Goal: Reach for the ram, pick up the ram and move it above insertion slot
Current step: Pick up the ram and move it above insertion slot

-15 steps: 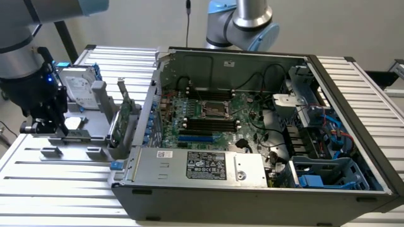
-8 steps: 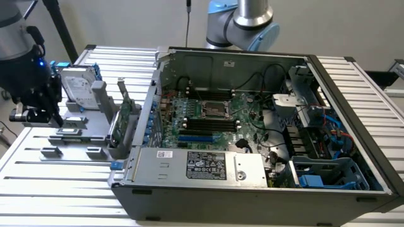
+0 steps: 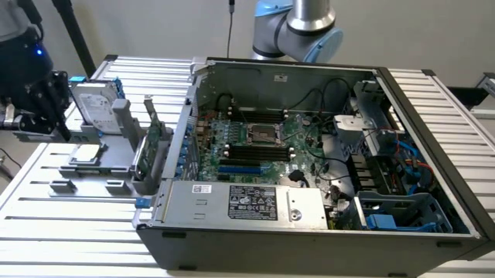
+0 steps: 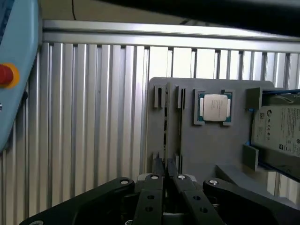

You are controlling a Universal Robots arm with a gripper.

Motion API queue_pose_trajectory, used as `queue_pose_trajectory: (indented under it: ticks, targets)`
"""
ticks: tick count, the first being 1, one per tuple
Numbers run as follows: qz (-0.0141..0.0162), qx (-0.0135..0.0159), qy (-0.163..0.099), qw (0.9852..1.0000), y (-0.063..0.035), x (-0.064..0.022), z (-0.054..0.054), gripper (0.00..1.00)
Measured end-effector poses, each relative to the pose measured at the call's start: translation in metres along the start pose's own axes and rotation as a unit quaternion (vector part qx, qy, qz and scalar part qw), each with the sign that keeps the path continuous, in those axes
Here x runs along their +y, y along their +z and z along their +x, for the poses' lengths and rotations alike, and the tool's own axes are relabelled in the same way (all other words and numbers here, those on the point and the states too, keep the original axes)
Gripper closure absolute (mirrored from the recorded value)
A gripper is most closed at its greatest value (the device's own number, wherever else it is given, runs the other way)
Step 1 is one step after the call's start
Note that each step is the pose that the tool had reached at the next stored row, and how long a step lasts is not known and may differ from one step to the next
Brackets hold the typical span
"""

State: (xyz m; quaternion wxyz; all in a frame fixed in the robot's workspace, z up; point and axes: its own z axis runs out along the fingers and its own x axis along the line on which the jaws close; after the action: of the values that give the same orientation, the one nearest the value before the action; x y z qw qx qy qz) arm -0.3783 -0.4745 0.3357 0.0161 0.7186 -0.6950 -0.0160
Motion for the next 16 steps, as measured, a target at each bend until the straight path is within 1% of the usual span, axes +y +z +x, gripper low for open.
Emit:
queue_pose_trajectory:
  ticks: [6, 10, 16]
  targets:
    - [0.0000, 0.0002, -0.004, 1.0000, -0.0276, -0.0032, -0.001, 0.86]
    - [0.0000, 0.0004, -0.009, 1.0000, -0.0452, -0.0035, -0.003, 0.86]
    - [0.0004, 0.0007, -0.016, 0.9999, -0.0666, -0.0044, -0.006, 0.86]
